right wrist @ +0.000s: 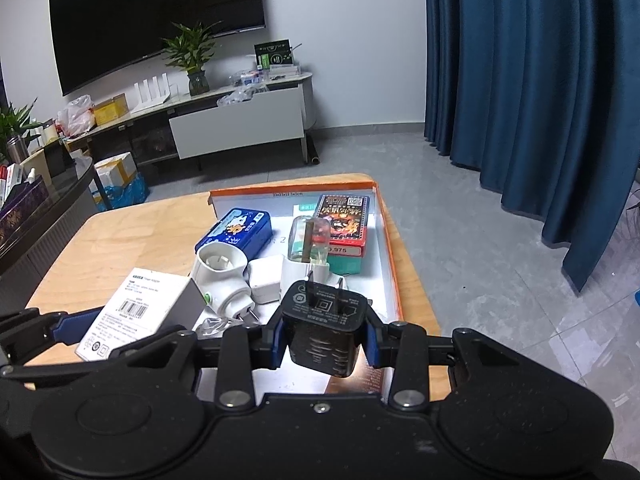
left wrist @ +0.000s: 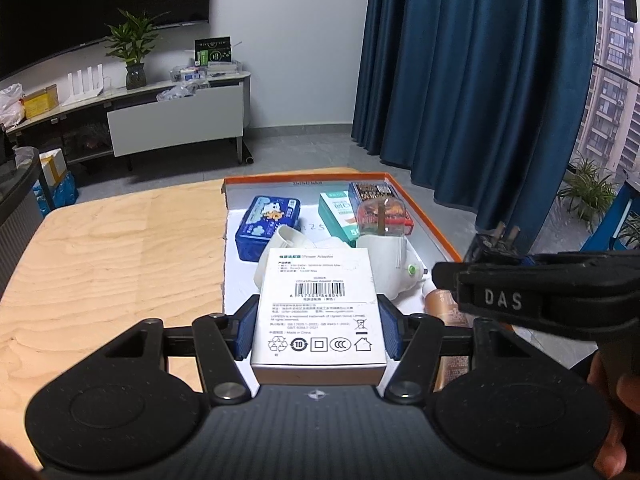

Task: Organize rigid objects
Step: 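Lower and open both tools to release the adapter box and charger into the box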

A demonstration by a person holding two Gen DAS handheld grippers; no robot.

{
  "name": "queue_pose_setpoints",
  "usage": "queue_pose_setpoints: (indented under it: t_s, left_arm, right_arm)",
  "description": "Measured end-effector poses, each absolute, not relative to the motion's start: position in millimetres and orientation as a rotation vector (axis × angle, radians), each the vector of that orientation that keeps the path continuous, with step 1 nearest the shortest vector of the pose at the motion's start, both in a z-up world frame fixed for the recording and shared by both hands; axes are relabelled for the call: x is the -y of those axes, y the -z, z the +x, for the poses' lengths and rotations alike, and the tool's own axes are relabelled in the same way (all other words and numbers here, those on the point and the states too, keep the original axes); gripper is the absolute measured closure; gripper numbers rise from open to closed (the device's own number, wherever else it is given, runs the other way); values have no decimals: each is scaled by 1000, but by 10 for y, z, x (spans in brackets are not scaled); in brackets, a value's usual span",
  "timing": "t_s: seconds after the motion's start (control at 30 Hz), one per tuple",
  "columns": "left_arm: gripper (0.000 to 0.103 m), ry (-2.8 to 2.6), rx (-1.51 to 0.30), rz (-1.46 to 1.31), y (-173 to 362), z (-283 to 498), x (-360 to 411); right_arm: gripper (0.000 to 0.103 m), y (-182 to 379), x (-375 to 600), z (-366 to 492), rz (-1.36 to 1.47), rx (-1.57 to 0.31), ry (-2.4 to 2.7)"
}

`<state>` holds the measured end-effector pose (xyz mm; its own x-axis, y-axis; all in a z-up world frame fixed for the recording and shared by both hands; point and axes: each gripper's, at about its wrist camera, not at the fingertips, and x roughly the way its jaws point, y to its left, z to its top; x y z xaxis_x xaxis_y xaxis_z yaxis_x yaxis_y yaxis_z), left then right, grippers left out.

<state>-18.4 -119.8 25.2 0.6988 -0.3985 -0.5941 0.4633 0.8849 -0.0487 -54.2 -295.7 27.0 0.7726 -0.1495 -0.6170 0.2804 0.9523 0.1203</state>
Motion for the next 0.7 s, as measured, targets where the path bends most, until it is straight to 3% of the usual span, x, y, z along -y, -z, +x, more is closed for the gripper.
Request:
queue_pose_setpoints:
  t_s: [0.2, 0.27, 0.53, 0.6, 0.63, 0.7]
  left_arm:
    - [43, 483, -654, 112, -200, -166, 1216]
    - [43, 484, -658, 110, -192, -165, 1212]
    - [43, 499, -676, 107, -152, -148, 1281]
    - [39, 513, -680, 97, -141, -145, 1301]
    - [27, 521, -681, 84, -142, -145, 1301]
    - [20, 519, -675, 74, -151, -162, 1301]
  right_arm:
    - [56, -234, 2974, -425, 214, -665, 191]
    - [38, -257, 2970, -428, 203, -654, 196]
    - [38, -419, 3020, -574, 196, -594, 253]
    - [36, -462, 3043, -619, 193, -585, 269]
    - [36, -485, 3045, -648, 188, -577, 277]
    - [34, -517, 3051, -697, 171, -566, 297]
